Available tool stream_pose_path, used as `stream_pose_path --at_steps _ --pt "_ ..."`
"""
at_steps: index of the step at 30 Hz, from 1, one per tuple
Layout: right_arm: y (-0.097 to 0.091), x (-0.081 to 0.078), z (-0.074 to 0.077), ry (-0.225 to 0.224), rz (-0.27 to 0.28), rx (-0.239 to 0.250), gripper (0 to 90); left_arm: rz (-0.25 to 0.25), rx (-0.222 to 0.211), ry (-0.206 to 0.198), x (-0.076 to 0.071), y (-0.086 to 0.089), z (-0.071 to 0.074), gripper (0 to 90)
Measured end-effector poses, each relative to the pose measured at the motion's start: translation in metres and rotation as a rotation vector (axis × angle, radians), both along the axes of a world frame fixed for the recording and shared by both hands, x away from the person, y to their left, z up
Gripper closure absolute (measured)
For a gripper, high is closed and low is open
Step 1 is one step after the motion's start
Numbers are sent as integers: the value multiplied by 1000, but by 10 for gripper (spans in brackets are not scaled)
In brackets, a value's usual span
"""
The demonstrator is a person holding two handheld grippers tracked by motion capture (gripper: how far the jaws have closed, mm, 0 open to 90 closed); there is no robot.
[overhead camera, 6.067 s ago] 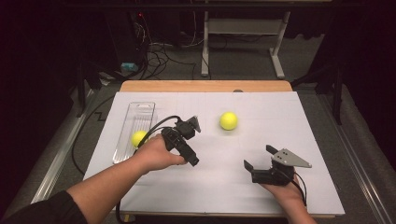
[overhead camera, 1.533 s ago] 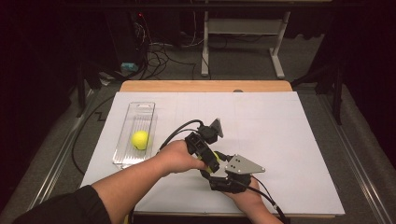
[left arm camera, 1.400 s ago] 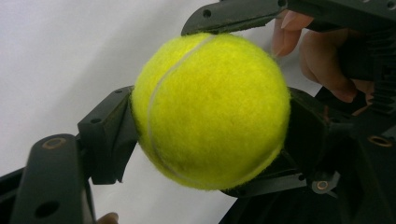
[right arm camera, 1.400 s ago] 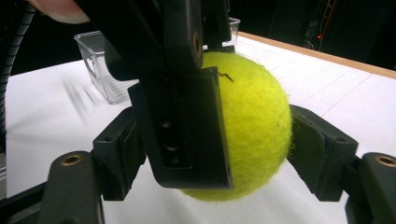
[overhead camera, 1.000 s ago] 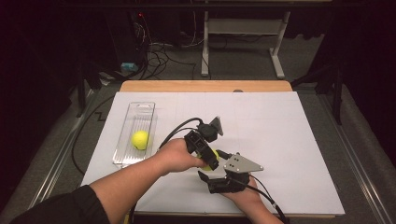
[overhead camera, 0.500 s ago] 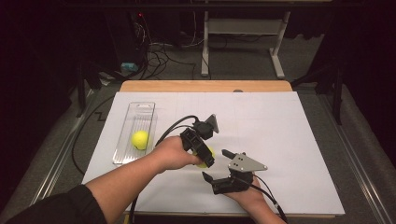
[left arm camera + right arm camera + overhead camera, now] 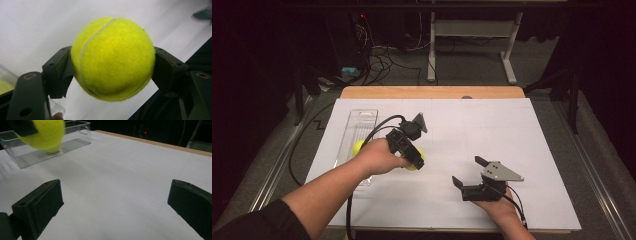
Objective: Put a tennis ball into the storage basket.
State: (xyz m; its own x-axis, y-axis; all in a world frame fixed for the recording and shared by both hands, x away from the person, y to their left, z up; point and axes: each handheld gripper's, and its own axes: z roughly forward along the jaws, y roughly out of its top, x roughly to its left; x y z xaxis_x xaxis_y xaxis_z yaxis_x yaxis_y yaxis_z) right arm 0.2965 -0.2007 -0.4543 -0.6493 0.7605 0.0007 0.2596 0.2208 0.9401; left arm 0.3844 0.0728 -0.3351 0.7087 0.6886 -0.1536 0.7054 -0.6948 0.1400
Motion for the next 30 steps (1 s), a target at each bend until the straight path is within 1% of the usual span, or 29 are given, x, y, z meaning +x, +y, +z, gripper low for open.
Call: stream_pose_path --at_steps 5,6,12,15,17,19,20,21,22,25,27,30 --pt "-31 -1 0 -15 -72 -19 0 39 21 -9 2 27 5 262" --pt "-37 -2 0 -17 -87 -23 0 51 18 -16 2 32 6 262" --pt "-71 -6 1 -21 -163 -9 0 91 58 -24 4 58 11 262" --pt "-81 -8 1 -22 -186 -8 0 106 62 -29 3 68 15 262" --pt "-85 -9 0 -20 -195 -7 0 115 68 -29 2 75 18 261" --pt "-88 -10 -1 -20 -197 -8 0 128 81 -36 2 83 20 262" --pt "-88 -10 -1 -19 -200 -7 0 137 88 -43 2 87 20 262" --pt "-88 -10 -1 -19 -202 -6 0 143 95 -38 2 91 20 262" --pt "-88 -9 -1 -19 -201 -5 0 149 103 -42 2 95 20 261" --pt "-87 -9 -1 -19 -197 -7 0 161 110 -40 0 105 20 261" --pt "-86 -9 -1 -20 -192 -11 0 171 124 -37 0 112 20 261" --pt "-85 -9 -2 -18 -191 -12 0 192 135 -26 0 122 12 261"
